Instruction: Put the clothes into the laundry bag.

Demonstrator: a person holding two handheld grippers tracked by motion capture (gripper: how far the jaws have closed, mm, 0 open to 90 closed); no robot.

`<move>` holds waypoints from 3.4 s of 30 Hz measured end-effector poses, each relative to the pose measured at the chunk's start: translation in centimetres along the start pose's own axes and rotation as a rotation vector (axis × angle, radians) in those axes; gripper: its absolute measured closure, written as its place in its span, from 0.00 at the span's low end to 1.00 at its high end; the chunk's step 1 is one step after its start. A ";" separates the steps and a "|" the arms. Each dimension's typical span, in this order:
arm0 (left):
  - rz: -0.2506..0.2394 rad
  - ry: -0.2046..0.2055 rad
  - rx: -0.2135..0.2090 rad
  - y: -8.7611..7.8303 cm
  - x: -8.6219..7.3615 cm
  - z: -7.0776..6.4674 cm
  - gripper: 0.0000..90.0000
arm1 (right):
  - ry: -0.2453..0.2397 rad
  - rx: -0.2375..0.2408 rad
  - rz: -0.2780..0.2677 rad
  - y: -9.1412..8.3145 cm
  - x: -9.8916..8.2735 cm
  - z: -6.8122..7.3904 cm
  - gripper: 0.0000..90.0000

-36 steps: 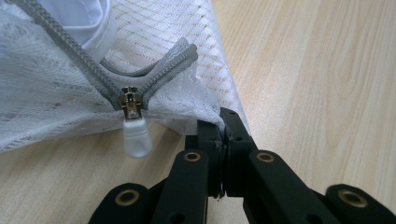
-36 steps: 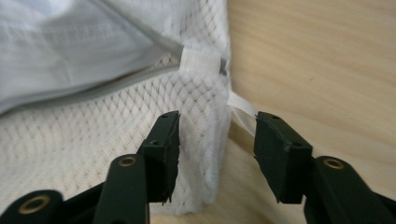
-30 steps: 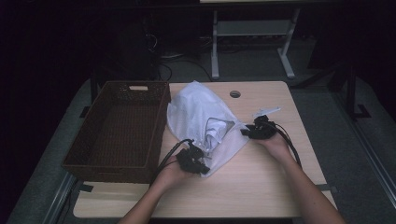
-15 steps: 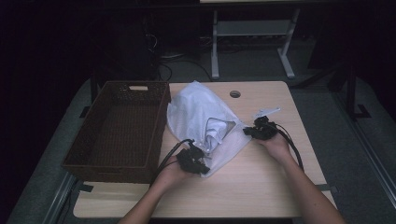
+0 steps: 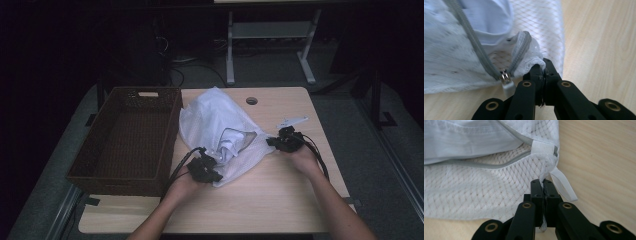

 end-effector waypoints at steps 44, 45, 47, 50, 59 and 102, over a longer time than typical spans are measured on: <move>-0.159 -0.142 0.112 -3.5 0.6 2.6 0.76 | -0.193 0.170 0.066 -9.7 -9.0 10.9 0.98; -0.174 -0.133 0.113 -4.1 1.0 2.2 0.72 | -0.192 0.170 0.066 -9.7 -9.0 10.9 0.98; -0.193 -0.112 0.116 -5.1 1.8 1.5 0.65 | -0.186 0.175 0.065 -9.7 -9.0 10.8 0.98; -0.231 -0.077 0.098 -5.8 2.8 0.2 0.58 | -0.191 0.176 0.065 -9.6 -8.9 10.9 0.98; -0.185 -0.005 0.040 -2.5 4.4 -2.4 0.49 | -0.190 0.185 0.069 -9.6 -8.9 11.0 0.97; -0.135 0.017 0.044 3.1 8.5 -1.1 0.97 | -0.078 0.145 -0.143 -11.4 -3.3 7.1 0.53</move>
Point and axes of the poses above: each handheld gripper's, and its own axes: y roughly forward along the jaws, x roughly out of its top, z roughly to its left, the point moved 10 cm from there along y, roughly forward along the jaws, and after that the axes turned 10 degrees about -x, right-handed, at the moved point
